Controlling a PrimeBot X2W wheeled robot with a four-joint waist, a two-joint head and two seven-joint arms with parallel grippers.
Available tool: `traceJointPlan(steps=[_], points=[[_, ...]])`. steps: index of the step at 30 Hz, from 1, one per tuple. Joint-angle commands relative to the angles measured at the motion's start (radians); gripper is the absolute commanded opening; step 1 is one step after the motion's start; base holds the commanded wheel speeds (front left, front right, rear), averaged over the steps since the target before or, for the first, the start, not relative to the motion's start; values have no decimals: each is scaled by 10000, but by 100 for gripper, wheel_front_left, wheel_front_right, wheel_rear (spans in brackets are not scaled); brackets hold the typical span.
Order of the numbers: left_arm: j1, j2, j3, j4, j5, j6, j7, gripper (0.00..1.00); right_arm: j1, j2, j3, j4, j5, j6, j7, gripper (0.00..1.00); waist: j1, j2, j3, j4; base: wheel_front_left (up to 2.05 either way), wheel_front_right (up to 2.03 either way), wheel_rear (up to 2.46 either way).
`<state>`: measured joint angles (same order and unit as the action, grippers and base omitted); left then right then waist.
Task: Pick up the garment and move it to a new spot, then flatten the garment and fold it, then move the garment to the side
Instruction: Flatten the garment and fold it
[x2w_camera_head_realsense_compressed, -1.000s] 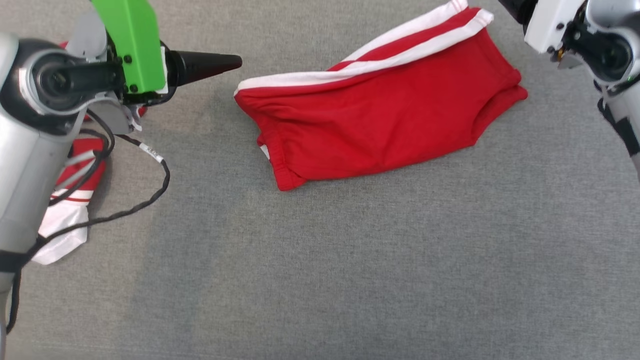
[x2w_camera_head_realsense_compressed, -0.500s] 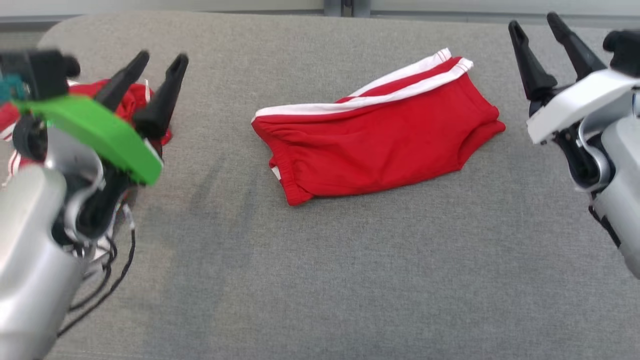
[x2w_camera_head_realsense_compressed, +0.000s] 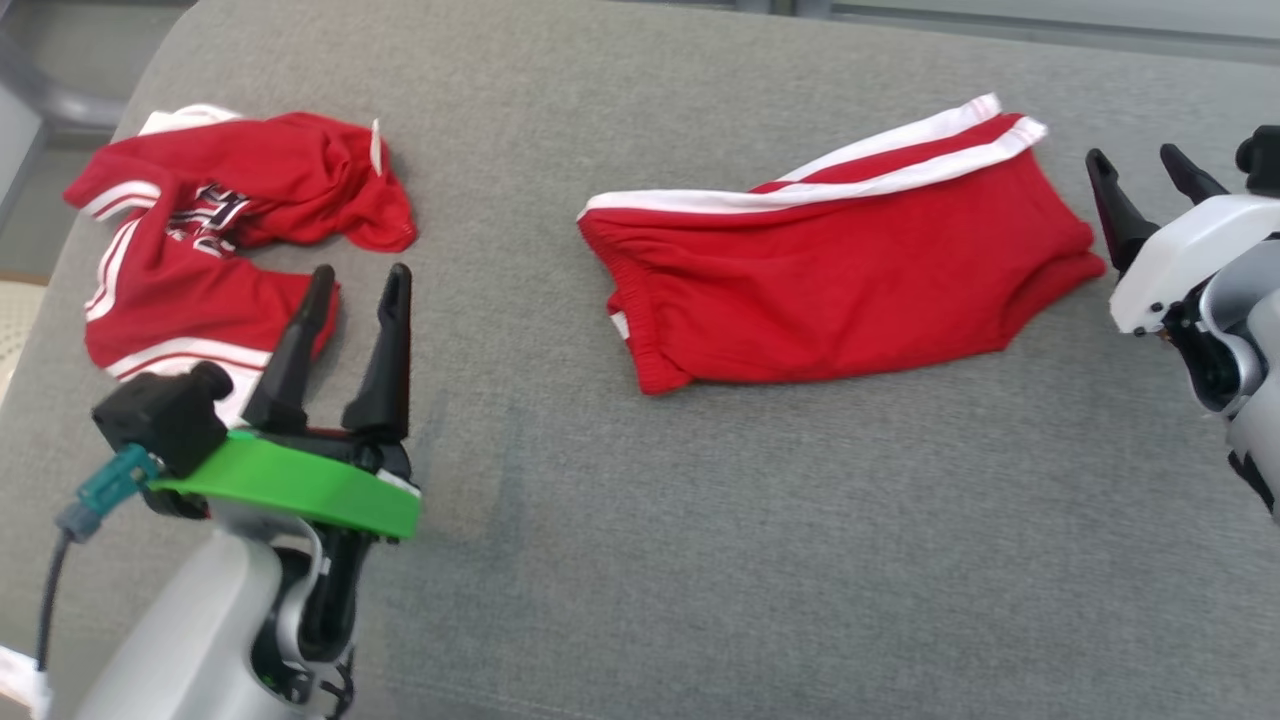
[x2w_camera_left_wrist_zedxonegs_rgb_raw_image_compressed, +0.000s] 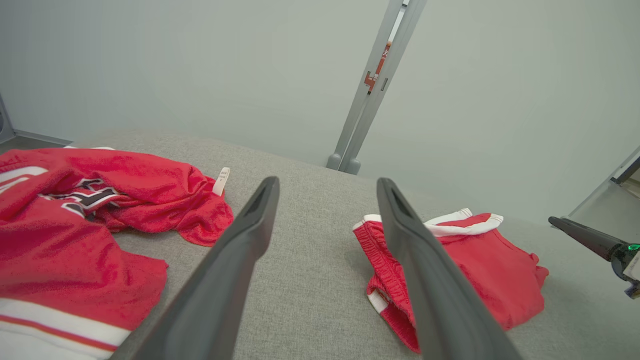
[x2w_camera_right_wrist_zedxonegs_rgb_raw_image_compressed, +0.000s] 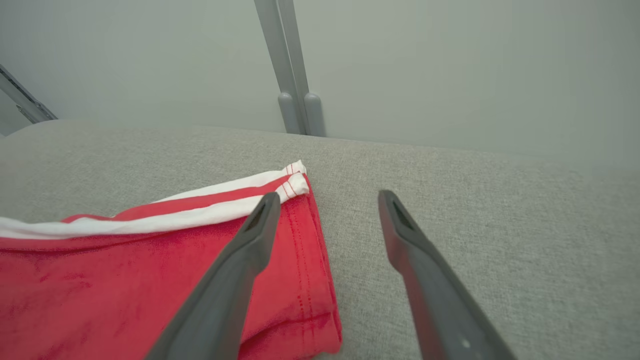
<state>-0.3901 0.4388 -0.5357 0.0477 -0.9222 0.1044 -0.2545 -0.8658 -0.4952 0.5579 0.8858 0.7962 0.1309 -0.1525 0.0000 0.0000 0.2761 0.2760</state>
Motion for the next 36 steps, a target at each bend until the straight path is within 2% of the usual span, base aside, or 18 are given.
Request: traceJointPlan(steps=[1,11,19,21,29,36], points=[[300,-229,106,26,23,-104,-67,100,-222,-73,93,256,208,-3,315,100,0,0,530,601,0,0,0],[1053,-1452,954,188,1133,-693,-107,100,-1033,-293,503,1887,1207,-3,2698,100,0,0,940,1589,0,0,0],[1401,-1957,1344,499,1688,-1108,-108,100,-1044,194,580,2308,2157,38,4482,98,0,0,812,1751,0,0,0],[1441,-2053,1416,569,1794,-1164,-109,100,-978,283,648,2078,2337,38,4634,0,0,0,740,1684,0,0,0],[1649,-2196,1630,803,2249,-1378,-109,100,-589,72,611,1414,2969,-2,3614,0,0,0,173,1037,0,0,0],[2029,-2070,1839,806,2965,-1331,-110,100,331,-4,398,737,4069,-2,3237,0,0,0,-556,-48,0,0,0]])
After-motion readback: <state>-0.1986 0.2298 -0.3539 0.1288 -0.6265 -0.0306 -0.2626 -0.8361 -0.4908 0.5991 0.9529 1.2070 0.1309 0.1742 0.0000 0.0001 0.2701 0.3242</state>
